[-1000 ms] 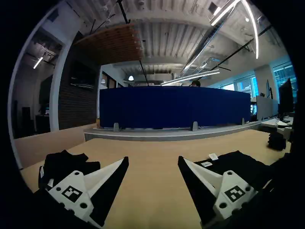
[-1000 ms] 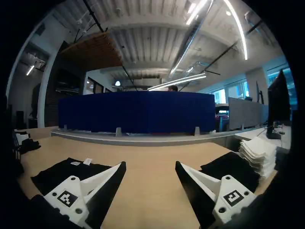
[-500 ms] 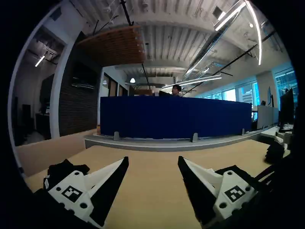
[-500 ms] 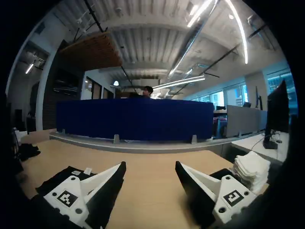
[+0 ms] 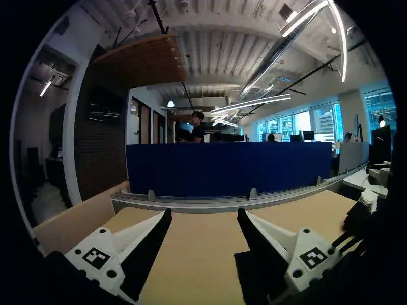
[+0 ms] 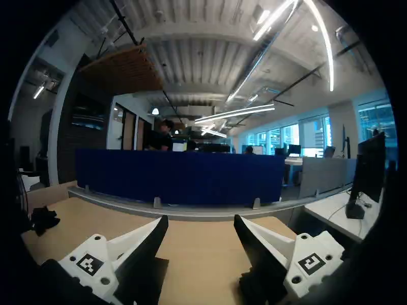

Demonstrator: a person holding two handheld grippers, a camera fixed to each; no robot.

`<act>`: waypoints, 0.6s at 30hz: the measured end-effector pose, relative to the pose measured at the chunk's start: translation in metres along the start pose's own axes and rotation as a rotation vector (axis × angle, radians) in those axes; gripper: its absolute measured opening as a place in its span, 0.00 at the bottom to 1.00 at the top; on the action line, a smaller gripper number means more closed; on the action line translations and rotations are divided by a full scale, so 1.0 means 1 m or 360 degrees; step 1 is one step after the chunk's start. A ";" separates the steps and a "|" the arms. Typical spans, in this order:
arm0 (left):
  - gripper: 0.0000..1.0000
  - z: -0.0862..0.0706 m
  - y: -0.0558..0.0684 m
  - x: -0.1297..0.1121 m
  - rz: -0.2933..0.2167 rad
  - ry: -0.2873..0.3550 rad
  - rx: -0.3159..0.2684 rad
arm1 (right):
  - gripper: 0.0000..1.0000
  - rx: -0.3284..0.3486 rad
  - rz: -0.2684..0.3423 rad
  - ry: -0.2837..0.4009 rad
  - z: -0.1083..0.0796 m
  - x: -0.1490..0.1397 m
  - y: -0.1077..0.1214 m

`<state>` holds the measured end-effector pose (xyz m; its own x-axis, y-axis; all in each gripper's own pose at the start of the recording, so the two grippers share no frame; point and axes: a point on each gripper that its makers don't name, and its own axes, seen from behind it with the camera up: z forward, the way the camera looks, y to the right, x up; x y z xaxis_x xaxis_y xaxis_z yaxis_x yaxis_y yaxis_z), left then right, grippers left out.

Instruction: Fold towel

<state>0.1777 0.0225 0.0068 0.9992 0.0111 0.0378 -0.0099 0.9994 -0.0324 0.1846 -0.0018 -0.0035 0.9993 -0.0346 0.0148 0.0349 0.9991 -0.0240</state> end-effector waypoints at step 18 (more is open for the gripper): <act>0.96 -0.001 0.027 0.024 0.0107 -0.0193 -0.0178 | 1.00 0.0232 -0.0130 -0.0181 -0.004 0.020 -0.023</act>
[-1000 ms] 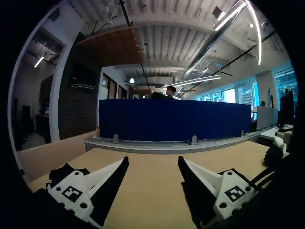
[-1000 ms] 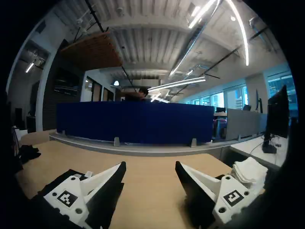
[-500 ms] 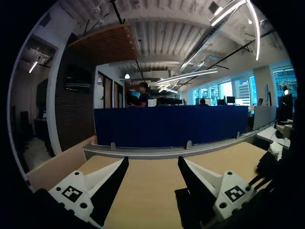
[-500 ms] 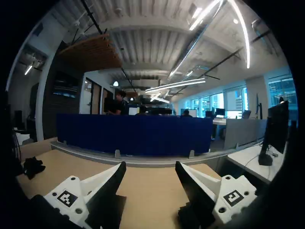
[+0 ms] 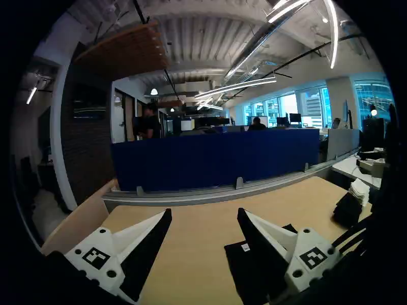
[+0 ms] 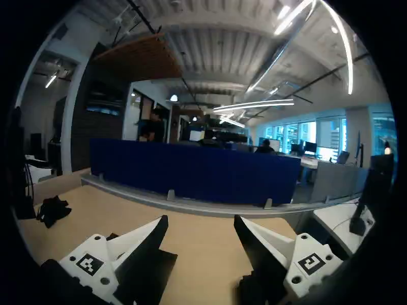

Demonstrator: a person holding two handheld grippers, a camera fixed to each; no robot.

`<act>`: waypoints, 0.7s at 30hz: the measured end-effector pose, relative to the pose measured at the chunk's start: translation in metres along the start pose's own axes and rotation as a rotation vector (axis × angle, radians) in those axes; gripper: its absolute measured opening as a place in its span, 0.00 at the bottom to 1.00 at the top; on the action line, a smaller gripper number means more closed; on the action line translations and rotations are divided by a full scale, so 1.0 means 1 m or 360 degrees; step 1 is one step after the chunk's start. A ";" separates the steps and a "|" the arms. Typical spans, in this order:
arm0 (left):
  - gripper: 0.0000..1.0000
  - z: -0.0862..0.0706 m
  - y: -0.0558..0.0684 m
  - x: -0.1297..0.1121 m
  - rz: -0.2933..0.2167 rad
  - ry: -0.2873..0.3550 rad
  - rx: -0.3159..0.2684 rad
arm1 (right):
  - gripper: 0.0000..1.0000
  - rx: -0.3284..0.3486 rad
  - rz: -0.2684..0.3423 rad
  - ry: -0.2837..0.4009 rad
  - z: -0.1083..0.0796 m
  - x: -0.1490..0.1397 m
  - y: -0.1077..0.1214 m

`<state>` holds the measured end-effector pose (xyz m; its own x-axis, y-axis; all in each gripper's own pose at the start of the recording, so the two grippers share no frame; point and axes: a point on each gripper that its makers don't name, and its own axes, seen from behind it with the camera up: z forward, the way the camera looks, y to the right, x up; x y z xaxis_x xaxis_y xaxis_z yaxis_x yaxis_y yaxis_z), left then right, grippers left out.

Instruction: Fold towel

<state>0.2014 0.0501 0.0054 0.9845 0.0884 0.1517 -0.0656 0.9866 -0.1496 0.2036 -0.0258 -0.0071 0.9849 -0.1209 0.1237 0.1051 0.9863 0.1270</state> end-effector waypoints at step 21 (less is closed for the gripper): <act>0.96 -0.011 0.050 -0.057 0.0223 -0.0298 -0.0373 | 1.00 0.0393 -0.0199 -0.0308 -0.014 -0.046 -0.062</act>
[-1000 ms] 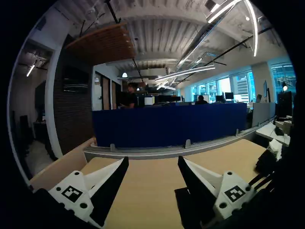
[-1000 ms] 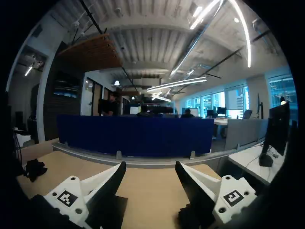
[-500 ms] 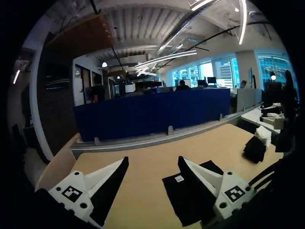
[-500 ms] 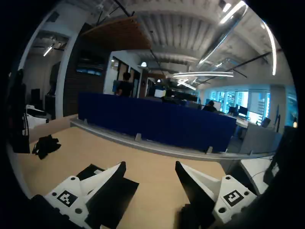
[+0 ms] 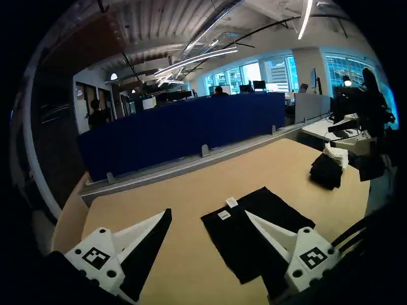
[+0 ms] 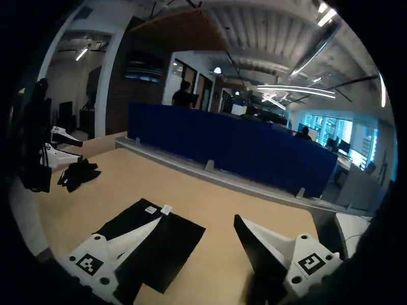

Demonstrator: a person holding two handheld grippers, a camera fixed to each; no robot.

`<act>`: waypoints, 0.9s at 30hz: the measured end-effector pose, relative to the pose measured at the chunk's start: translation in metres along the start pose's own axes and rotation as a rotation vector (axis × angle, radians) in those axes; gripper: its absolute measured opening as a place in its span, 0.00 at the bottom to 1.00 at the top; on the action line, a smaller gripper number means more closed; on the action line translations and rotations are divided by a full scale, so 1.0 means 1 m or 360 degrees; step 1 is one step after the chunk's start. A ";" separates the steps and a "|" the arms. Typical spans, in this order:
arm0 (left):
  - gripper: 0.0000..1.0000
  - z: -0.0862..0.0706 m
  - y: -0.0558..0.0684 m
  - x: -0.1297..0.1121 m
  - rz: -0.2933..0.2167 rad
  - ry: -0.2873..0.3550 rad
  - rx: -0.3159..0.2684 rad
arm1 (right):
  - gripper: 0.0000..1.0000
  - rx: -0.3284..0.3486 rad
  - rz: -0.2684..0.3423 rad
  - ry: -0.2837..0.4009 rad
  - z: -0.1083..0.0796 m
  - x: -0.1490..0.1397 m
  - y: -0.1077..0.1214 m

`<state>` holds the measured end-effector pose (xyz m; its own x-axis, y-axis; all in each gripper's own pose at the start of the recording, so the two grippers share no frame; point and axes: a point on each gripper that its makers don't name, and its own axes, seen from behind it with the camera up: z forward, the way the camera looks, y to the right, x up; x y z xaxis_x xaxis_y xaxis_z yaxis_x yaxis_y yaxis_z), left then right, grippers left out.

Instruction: Fold towel

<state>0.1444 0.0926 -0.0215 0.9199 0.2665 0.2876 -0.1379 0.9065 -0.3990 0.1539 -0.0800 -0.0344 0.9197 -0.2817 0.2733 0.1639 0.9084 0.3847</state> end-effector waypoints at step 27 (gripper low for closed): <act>0.96 0.033 0.068 -0.172 0.0055 -0.0471 -0.0257 | 1.00 0.0212 -0.0008 -0.0411 0.039 -0.163 -0.062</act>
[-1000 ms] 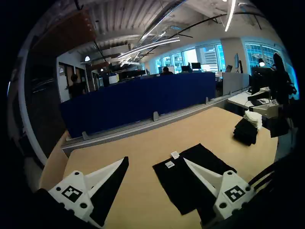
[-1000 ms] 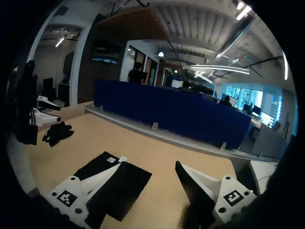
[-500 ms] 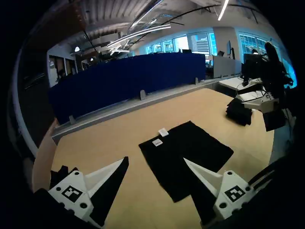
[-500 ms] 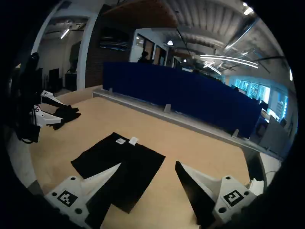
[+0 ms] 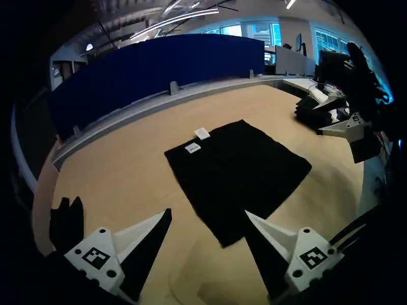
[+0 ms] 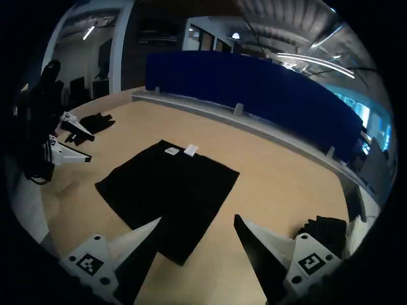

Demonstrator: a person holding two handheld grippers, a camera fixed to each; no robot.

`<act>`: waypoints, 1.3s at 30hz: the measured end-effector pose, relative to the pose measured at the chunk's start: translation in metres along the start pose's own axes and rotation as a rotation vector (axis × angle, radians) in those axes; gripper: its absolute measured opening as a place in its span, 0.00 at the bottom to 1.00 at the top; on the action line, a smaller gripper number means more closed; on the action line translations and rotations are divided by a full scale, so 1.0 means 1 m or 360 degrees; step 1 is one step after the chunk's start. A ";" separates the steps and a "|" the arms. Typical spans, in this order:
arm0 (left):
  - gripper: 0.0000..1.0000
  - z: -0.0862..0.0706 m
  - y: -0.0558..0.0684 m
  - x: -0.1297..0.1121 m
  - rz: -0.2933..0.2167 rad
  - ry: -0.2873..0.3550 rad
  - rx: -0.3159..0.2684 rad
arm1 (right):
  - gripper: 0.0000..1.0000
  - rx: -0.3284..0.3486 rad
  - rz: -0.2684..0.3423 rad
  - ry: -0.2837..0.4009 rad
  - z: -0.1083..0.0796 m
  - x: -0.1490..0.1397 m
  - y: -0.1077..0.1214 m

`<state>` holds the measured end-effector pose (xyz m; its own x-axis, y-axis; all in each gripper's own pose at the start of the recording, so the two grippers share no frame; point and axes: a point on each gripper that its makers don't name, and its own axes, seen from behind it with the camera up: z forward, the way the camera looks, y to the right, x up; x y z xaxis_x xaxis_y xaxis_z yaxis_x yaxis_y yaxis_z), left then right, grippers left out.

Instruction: Fold towel

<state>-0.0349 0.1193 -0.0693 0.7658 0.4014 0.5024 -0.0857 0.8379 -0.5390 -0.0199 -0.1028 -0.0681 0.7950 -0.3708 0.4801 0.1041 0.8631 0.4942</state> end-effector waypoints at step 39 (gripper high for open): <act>0.85 0.042 0.046 -0.078 0.0042 -0.0397 -0.0221 | 0.75 0.0250 0.0061 -0.0415 0.029 -0.108 -0.030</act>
<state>-0.1249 0.1419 -0.1045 0.5825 0.5156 0.6283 -0.0024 0.7741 -0.6330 -0.1261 -0.0991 -0.1136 0.6144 -0.4322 0.6601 -0.0327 0.8219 0.5686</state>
